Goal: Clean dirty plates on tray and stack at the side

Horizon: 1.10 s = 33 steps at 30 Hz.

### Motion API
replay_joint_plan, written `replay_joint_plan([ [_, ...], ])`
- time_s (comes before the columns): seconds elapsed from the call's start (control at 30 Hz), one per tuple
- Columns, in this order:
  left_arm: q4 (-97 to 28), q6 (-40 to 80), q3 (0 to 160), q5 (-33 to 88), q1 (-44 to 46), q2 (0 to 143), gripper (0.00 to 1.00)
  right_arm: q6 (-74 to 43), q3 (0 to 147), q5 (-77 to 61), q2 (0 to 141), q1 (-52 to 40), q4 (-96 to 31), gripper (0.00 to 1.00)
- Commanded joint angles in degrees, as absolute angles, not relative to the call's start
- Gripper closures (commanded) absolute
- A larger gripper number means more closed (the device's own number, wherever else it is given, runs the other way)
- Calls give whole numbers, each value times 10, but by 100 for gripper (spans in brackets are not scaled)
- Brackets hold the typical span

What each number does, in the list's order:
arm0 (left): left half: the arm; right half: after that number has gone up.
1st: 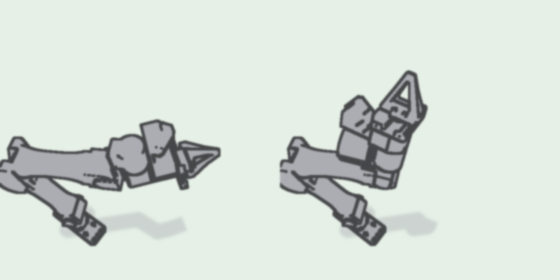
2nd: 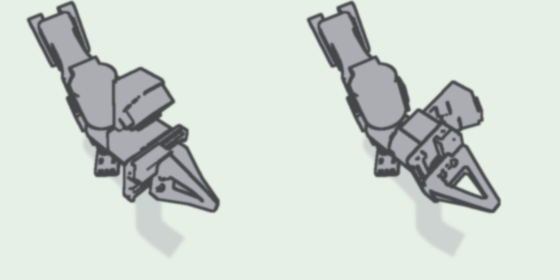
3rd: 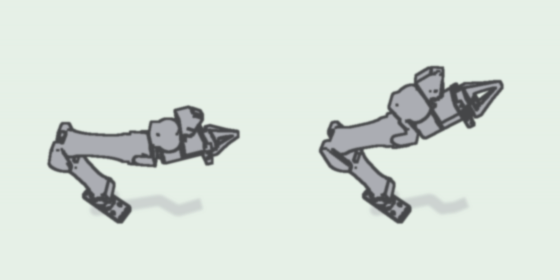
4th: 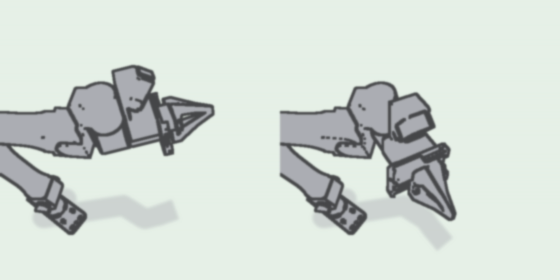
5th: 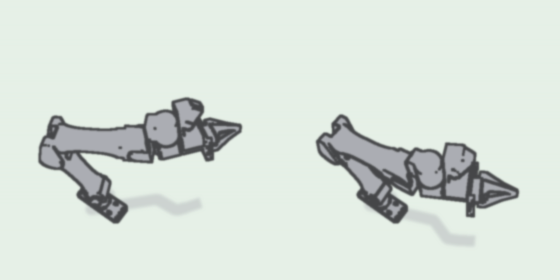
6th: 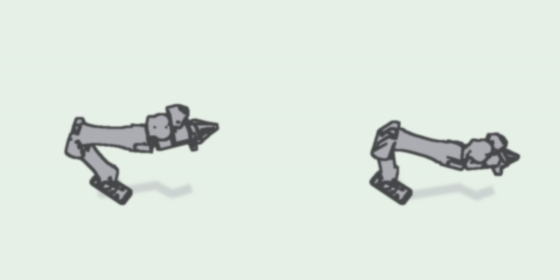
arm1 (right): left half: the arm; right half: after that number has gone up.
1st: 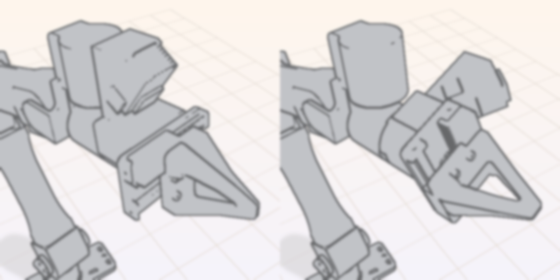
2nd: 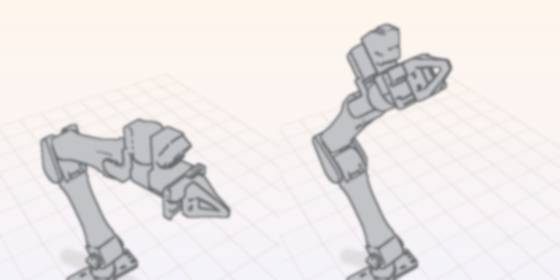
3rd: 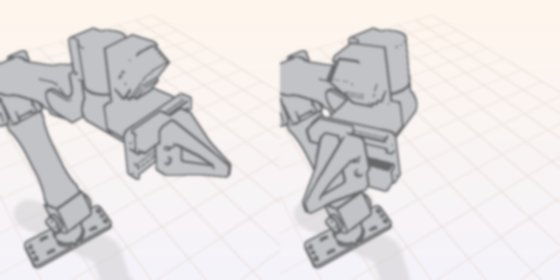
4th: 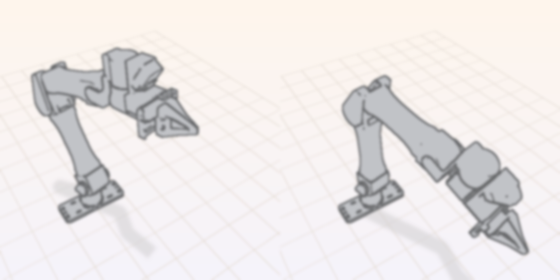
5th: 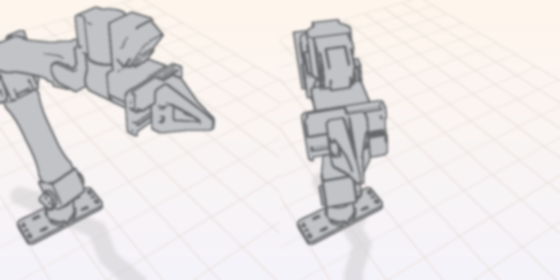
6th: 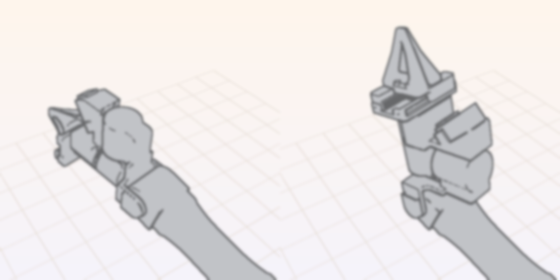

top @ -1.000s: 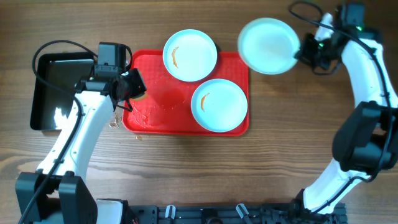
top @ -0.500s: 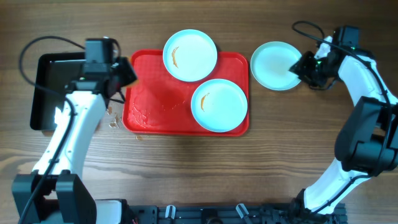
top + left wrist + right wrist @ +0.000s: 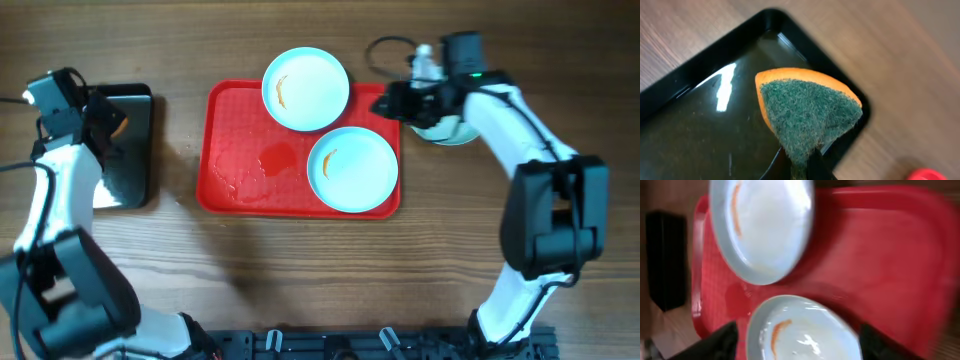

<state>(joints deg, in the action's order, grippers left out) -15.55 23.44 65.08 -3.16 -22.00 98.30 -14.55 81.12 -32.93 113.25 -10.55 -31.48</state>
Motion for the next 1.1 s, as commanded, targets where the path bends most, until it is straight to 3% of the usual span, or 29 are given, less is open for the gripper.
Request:
replay_joint_plan([
  [0.0,-130,210,648,-35,-230,1041,96,-164,827,-245,1125,-181,-307,19],
  [0.27,-126,210,648,-65,-261,1107,96,-168,848,-164,1125,-269,-307,16],
  [0.6,-135,210,648,-55,-283,1170,96,-169,849,-146,1125,-284,-307,15],
  [1.07,-162,210,649,24,-283,936,96,-169,888,-131,1125,-284,-317,11],
])
